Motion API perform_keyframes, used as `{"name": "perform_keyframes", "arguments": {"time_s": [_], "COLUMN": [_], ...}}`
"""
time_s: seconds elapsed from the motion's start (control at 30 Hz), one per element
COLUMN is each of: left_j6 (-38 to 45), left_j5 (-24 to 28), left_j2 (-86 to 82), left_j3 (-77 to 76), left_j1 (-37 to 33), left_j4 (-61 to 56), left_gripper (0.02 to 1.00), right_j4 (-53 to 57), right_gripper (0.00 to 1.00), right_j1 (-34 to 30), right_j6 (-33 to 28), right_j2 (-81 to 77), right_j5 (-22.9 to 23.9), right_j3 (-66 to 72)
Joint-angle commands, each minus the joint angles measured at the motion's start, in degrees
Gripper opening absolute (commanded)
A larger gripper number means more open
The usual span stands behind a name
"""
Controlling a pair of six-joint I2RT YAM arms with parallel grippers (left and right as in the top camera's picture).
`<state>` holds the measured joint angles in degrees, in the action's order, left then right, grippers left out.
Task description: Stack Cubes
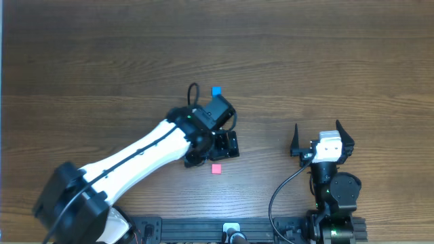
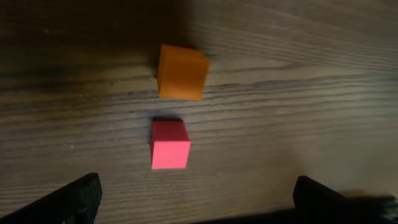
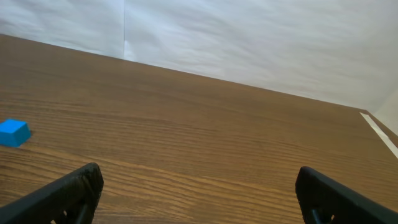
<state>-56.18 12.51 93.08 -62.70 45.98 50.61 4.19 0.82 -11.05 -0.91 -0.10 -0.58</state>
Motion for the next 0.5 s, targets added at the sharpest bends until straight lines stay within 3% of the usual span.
{"name": "perform_keyframes", "arguments": {"time_s": [0.03, 0.5], "left_j6": [-3.0, -2.8], "left_j5": [-1.4, -5.3], "left_j2": [3.7, 10.0], "left_j3": [-0.6, -0.5], "left_j1": [2.3, 8.3], "left_j4": [-1.1, -0.7], "left_gripper": [1.0, 0.996], "right_j4": [0.1, 0.1], "right_gripper": [0.993, 0.991], "right_j1": [-0.3, -0.3], "right_j6": [0.3, 0.3], "right_j2": [0.4, 0.4], "right_j5": [-0.5, -0.5], "right_j3": [0.3, 0.3]}}
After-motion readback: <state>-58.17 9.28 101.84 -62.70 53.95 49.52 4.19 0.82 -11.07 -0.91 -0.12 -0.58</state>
